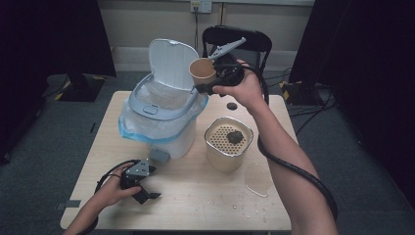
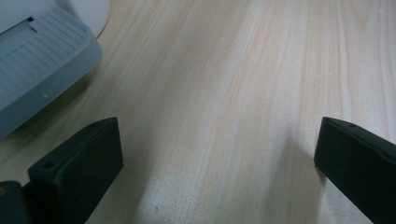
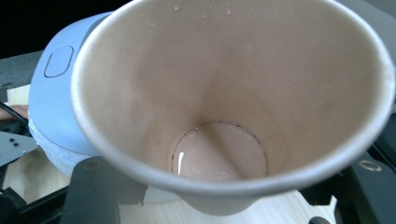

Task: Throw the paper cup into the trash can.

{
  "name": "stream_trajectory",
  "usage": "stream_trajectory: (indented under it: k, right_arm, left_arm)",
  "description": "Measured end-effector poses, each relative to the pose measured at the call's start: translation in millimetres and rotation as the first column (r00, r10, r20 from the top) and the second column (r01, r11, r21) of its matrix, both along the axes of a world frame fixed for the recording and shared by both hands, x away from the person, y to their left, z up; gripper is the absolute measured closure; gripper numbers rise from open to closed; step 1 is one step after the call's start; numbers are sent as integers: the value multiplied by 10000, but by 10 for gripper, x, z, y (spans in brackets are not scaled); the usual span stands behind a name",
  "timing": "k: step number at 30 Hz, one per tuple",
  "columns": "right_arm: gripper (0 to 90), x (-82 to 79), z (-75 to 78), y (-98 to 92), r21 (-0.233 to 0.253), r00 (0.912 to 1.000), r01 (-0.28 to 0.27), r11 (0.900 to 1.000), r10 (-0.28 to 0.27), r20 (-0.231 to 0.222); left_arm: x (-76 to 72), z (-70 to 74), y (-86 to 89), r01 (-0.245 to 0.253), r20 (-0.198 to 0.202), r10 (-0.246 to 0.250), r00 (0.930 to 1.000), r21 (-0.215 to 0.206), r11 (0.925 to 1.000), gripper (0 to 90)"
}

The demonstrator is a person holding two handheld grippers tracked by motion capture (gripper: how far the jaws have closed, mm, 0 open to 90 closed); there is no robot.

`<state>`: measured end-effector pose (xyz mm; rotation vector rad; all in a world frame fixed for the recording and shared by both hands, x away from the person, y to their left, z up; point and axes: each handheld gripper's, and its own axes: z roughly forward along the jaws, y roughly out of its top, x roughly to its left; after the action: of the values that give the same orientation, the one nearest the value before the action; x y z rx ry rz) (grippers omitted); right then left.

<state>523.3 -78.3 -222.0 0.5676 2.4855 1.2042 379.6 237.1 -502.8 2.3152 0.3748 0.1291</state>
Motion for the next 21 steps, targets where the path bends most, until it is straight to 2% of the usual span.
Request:
stream_trajectory:
  k: [5, 21]
  right_arm:
    - [330, -5, -12, 92, -54, 9999, -146, 9999, 146, -43]
    - [328, 24, -63, 408, 229, 9983, -564, 9981, 566, -119]
  left_arm:
    - [0, 0, 0, 2, 0, -2, 10000, 3, 10000, 5]
    - [0, 0, -1, 12, 6, -12, 10000, -25, 10000, 5]
